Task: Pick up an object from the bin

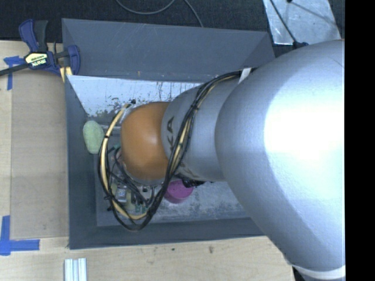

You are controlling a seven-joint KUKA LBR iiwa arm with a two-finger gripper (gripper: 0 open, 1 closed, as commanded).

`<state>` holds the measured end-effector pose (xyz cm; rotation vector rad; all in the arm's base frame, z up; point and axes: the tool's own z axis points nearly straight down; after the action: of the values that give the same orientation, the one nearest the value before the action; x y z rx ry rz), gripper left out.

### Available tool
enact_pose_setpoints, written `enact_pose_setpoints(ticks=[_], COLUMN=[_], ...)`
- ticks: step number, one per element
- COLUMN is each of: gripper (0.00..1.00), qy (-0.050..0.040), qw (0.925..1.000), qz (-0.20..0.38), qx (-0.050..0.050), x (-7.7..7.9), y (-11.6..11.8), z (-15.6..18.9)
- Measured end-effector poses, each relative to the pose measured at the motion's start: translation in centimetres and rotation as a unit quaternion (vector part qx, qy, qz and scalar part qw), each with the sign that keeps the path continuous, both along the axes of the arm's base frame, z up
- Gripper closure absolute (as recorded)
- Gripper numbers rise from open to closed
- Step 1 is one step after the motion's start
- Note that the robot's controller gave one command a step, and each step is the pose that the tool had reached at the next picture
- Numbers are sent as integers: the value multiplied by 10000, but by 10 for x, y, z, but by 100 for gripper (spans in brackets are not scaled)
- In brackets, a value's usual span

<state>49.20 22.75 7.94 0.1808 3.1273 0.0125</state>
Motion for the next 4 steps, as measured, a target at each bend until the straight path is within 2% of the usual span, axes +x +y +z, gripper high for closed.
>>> enact_pose_setpoints(ticks=[2,4], gripper=[100,100], qy=[63,36], qw=[10000,10000], qz=[-3,-2], qx=[-44,-32], x=[-2,0], y=[-2,-2], z=[35,69])
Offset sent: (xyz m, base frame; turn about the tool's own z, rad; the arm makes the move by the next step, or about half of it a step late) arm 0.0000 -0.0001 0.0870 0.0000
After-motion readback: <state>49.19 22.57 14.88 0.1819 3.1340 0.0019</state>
